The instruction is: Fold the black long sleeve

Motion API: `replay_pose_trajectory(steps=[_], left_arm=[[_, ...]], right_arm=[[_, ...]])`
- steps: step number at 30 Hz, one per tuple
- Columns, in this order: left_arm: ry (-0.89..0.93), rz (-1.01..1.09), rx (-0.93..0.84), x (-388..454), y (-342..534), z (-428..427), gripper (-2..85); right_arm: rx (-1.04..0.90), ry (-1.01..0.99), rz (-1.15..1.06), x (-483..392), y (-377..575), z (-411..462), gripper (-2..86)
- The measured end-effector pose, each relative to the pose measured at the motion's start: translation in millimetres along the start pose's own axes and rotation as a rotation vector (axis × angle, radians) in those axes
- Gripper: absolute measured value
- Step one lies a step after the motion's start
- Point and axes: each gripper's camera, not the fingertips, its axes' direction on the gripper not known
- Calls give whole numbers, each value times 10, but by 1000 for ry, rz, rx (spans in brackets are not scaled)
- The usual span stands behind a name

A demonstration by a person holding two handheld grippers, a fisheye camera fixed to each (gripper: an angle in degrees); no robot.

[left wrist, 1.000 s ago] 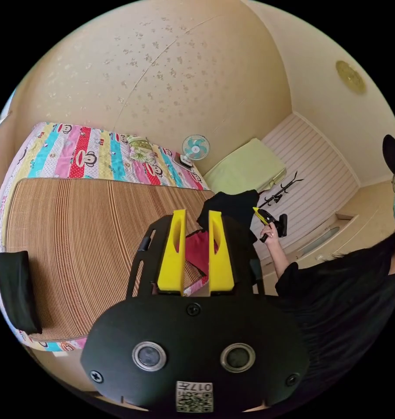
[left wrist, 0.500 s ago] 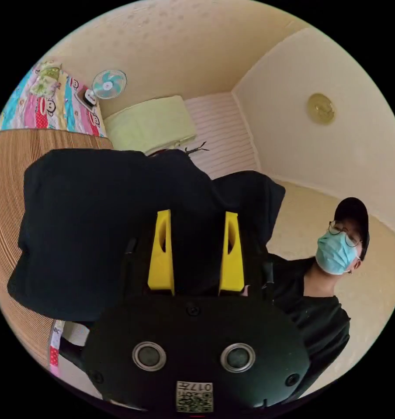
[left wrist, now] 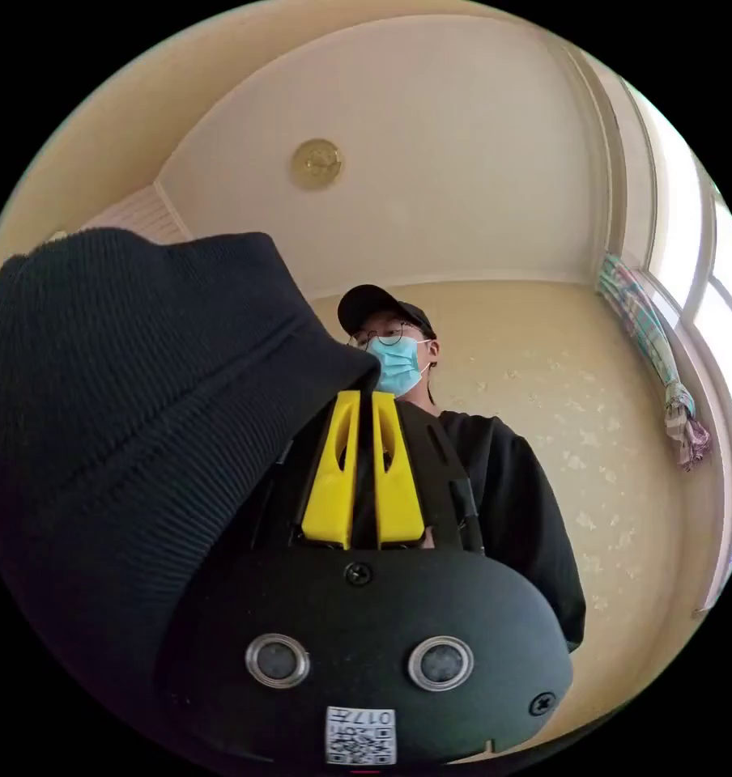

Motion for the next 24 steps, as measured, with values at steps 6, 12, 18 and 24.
replay_pose_trajectory(steps=[6,12,18,24], left_arm=[[206,297,-185,481,-195,380,26],[299,113,-185,-13,15,791,25],[98,-149,-303,-365,397,1221,32],[-425,-411,-202,-91,583,971,76]], right_arm=[[217,206,60,163,-11,-632,37],[103,226,78,454,-370,-16,174],[35,191,-133,294,-593,439,74],[40,540,13,287,-747,337,39]])
